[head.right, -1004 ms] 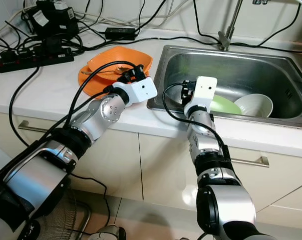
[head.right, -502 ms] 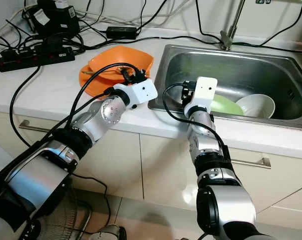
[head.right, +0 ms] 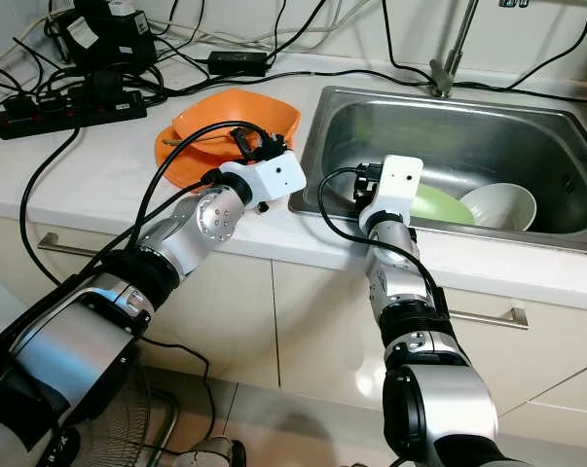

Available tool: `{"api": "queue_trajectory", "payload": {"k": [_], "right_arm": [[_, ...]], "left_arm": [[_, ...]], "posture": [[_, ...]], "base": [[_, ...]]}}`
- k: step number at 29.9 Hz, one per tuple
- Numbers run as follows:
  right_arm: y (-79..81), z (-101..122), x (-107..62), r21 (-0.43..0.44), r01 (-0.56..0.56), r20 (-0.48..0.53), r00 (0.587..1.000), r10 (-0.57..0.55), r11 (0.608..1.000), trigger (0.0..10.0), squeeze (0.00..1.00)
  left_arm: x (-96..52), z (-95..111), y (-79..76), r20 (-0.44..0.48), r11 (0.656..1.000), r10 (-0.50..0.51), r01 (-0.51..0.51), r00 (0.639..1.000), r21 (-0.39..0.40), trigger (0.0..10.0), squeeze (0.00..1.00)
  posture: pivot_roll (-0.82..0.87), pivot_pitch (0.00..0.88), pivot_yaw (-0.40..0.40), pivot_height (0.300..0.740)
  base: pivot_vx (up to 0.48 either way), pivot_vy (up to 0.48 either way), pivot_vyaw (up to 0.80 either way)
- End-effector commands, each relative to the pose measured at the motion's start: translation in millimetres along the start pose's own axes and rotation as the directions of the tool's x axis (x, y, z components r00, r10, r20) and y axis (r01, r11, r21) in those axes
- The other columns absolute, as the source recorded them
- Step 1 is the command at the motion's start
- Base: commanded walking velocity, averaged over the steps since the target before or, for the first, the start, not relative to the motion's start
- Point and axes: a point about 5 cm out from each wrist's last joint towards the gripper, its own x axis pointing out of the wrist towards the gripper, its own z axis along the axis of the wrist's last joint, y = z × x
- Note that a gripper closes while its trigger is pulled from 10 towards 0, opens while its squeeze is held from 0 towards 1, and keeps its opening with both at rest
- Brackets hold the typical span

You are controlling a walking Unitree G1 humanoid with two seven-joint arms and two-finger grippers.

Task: Kitchen organization

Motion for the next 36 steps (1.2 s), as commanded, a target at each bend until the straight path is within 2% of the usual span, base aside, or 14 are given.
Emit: {"api": "queue_trajectory", "payload": {"k": [1,4,5,7,8,13,16,21,23,24,25,26,30,36], "right_arm": [[-1.8,4.2,1.2,0.012,0.009,0.009,1.0,-0.009,1.0,10.0,0.0],[-1.6,4.3,1.2,0.011,0.008,0.009,1.0,-0.009,1.0,10.0,0.0],[-1.6,4.2,1.3,0.01,0.008,0.008,1.0,-0.008,1.0,10.0,0.0],[-1.6,4.2,1.3,0.01,0.008,0.007,1.0,-0.008,1.0,10.0,0.0],[-1.3,4.2,1.3,0.01,0.007,0.007,1.0,-0.007,1.0,10.0,0.0],[-0.1,3.9,1.4,0.01,0.003,0.005,1.0,-0.003,1.0,10.0,0.0],[0.9,3.0,1.3,0.004,-0.004,-0.002,1.0,0.004,1.0,10.0,0.0],[0.5,1.6,0.8,0.0,-0.003,-0.007,1.0,0.003,1.0,10.0,0.0],[0.4,1.4,0.6,0.0,-0.003,-0.007,1.0,0.003,1.0,10.0,0.0],[0.4,1.4,0.6,0.0,-0.003,-0.007,1.0,0.003,1.0,10.0,0.0],[0.7,1.3,0.5,0.001,-0.004,-0.007,1.0,0.004,1.0,10.0,0.0],[0.7,1.3,0.5,0.001,-0.004,-0.007,1.0,0.004,1.0,10.0,0.0],[1.3,1.4,0.1,0.002,-0.004,-0.004,1.0,0.004,1.0,10.0,0.0],[2.3,11.0,1.3,-0.057,-0.013,0.059,0.998,0.017,0.998,10.0,0.0]], "left_arm": [[5.8,13.8,19.2,0.062,0.997,0.08,-0.079,0.995,-0.011,0.0,0.0],[5.9,21.2,27.2,0.105,0.988,0.131,-0.121,0.986,-0.099,0.0,0.0],[5.5,26.9,34.4,0.13,0.97,0.175,-0.148,0.976,-0.193,6.2,0.0],[5.3,28.3,36.5,0.136,0.963,0.188,-0.156,0.973,-0.219,6.2,0.0],[4.9,30.1,39.7,0.145,0.955,0.206,-0.166,0.968,-0.247,10.0,0.0],[4.0,32.2,43.8,0.148,0.93,0.229,-0.171,0.962,-0.325,10.0,0.0],[3.1,29.2,39.9,0.126,0.895,0.213,-0.141,0.969,-0.424,10.0,0.0],[1.0,28.0,31.6,0.133,0.878,0.164,-0.083,0.978,-0.471,10.0,0.0],[0.2,28.6,32.9,0.13,0.843,0.181,-0.085,0.975,-0.532,10.0,0.0],[0.2,28.6,32.9,0.13,0.843,0.181,-0.085,0.975,-0.532,10.0,0.0],[-1.2,32.7,40.4,0.15,0.792,0.23,-0.095,0.962,-0.604,10.0,0.0],[-1.2,32.7,40.4,0.15,0.792,0.23,-0.095,0.962,-0.604,10.0,0.0],[-9.5,50.3,73.2,0.245,0.669,0.393,-0.093,0.886,-0.737,10.0,0.0],[-21.2,64.7,76.6,0.367,0.565,0.387,0.097,0.846,-0.819,10.0,0.0]], "posture": [[0.11,0.014,0.03,0.74],[0.11,0.014,0.03,0.74],[0.11,0.013,0.026,0.74],[0.11,0.013,0.026,0.74],[0.11,0.013,0.026,0.74],[0.12,0.014,0.024,0.74],[0.12,0.016,0.022,0.74],[0.12,0.02,0.019,0.74],[0.12,0.022,0.019,0.74],[0.12,0.022,0.019,0.74],[0.12,0.023,0.019,0.74],[0.12,0.023,0.019,0.74],[0.12,0.023,0.02,0.74],[0.12,0.021,0.021,0.74]], "base": [[0.0,0.0,0.0],[0.0,0.0,0.0],[0.0,0.0,0.0],[0.0,0.0,0.0],[0.0,0.0,0.0],[0.0,0.0,0.0],[0.0,0.0,0.0],[0.0,0.0,0.0],[0.0,0.0,0.0],[0.0,0.0,0.0],[0.0,0.0,0.0],[0.0,0.0,0.0],[0.0,0.0,0.0],[0.0,0.0,0.0]]}}
